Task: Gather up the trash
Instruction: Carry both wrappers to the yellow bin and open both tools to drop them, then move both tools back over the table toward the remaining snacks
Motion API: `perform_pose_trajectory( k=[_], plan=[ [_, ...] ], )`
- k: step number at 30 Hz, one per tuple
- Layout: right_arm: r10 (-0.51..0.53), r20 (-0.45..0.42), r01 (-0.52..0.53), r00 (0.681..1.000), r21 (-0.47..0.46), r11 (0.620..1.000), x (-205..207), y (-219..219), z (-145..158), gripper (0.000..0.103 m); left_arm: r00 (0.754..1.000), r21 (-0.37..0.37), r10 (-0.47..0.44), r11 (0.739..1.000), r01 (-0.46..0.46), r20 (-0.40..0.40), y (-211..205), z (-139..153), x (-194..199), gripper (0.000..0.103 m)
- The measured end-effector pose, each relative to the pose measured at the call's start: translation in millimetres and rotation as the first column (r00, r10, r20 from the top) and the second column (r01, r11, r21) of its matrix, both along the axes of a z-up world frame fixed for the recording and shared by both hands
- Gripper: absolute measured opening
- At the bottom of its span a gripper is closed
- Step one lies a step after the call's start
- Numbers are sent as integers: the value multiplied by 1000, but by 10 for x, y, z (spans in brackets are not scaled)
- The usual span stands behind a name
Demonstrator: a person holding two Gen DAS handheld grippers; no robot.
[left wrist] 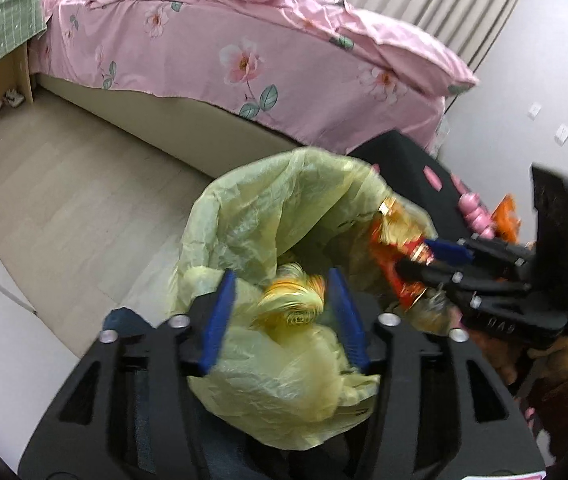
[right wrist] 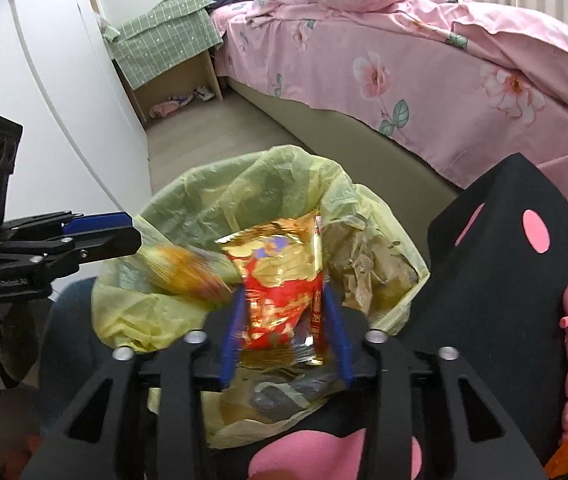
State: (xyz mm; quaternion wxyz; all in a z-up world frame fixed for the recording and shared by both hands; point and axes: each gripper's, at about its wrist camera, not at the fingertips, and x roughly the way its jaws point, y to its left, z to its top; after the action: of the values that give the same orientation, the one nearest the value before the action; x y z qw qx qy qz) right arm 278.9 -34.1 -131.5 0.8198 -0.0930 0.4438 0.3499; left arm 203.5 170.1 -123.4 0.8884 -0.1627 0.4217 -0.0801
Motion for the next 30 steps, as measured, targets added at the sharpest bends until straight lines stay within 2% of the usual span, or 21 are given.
perform_pose_trajectory(
  k=[1,4,10,13,17,22,26,30],
  plan=[
    [2,-5,-2,1000,8,1000,5,-2,8,42,1000,-13,9,1000,-9,7,20,31,-3,58],
    [2,26,-2,1000,-10,1000,-34,0,52,49,998,-27,56,998,-55,41,74,180,-41,62],
    [-37,105,38,994,-1,999,-174,-188,272,50,991,-26,76,997,-74,109,21,464,-124,78],
    [-66,181,65,981,11,998,-322,-425,464,50,992,9,51,999,-53,119,-172,582,-143,79],
    [-103,310,98,945,31,995,-613,-883,725,58,983,55,-10,998,0,182,-599,752,-180,79],
    [-202,353,207,914,24,978,-876,-1607,932,58,960,62,-119,992,107,252,-1225,876,-146,79],
    [-315,394,340,863,6,940,-1038,-2262,1012,58,942,68,-214,977,203,258,-1755,882,-46,79],
    [-388,454,468,802,-74,881,-1169,-2803,957,58,921,63,-302,953,296,244,-2195,839,13,79]
  ],
)
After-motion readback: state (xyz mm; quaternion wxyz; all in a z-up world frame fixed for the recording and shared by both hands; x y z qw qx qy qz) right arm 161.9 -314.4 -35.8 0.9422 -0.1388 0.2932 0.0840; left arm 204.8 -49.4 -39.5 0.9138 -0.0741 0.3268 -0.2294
